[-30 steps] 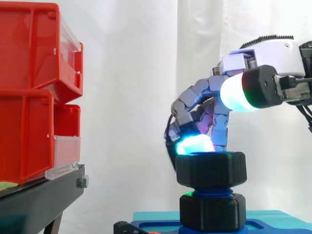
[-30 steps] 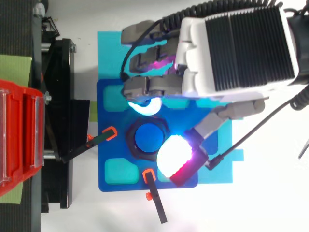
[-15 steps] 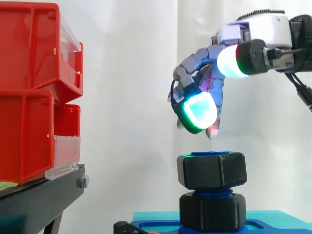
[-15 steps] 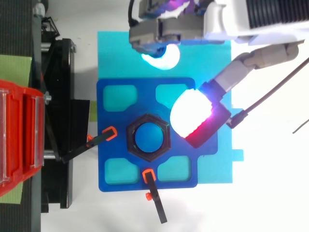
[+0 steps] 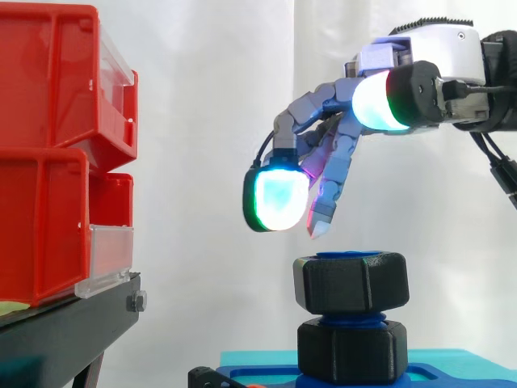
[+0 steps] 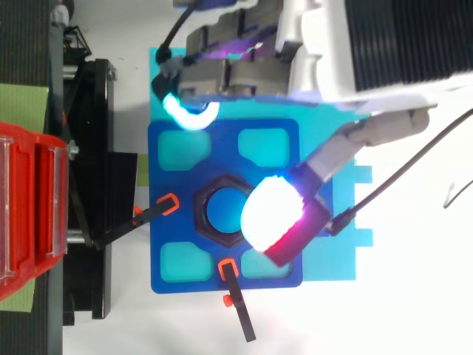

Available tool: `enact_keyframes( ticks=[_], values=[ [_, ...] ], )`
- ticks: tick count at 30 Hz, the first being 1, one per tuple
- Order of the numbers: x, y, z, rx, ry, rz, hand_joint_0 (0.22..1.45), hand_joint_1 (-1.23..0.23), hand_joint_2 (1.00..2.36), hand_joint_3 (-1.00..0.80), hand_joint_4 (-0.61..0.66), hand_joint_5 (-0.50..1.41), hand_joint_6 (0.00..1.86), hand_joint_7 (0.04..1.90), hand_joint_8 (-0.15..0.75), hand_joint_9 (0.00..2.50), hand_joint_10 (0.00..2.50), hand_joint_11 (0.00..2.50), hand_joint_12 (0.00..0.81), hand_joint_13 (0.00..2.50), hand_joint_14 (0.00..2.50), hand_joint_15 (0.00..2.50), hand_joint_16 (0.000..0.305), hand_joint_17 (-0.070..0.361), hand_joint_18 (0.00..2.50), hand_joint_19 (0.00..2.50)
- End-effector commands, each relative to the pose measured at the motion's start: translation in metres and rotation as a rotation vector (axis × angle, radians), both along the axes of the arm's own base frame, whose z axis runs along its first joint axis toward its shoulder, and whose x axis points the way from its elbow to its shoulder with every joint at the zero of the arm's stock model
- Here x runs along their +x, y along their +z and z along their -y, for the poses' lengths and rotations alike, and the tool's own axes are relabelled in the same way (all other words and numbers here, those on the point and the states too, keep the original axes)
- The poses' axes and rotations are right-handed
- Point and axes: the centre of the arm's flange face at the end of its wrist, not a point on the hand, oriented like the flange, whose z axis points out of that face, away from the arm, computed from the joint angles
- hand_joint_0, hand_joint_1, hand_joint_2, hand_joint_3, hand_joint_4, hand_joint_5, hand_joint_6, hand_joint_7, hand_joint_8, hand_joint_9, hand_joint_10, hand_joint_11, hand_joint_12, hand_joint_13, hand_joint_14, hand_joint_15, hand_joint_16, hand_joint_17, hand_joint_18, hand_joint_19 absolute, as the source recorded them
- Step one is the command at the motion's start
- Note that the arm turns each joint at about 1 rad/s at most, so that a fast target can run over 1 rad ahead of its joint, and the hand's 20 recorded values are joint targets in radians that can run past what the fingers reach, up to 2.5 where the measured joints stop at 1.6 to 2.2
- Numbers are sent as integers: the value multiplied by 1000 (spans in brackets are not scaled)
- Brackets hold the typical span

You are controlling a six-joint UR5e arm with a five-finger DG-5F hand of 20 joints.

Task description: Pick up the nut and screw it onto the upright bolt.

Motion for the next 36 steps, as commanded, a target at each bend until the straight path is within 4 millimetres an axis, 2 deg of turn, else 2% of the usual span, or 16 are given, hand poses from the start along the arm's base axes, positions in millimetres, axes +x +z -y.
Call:
enact_keyframes(
  ticks=[1, 9, 13, 36],
  values=[
    [8, -3, -16, 45, 6, 46, 504, -116, 1000, -500, 252, -77, 503, 810, 280, 1089, 0, 0, 262, 746, 0, 0, 26, 58, 400, 0],
    [10, -5, -44, 49, 15, 26, 502, -110, 1000, -500, 251, -78, 503, 810, 280, 1073, 0, 0, 263, 736, 0, 0, 26, 59, 389, 0],
    [9, -9, -48, 53, 21, 17, 502, -108, 1000, -500, 246, -77, 503, 805, 282, 1069, 0, 0, 265, 734, 0, 0, 26, 59, 386, 0],
    [7, -23, -50, 77, 24, 5, 502, -106, 1000, -500, 257, -74, 503, 818, 284, 1063, 0, 0, 265, 726, 0, 0, 27, 61, 378, 0]
  ],
)
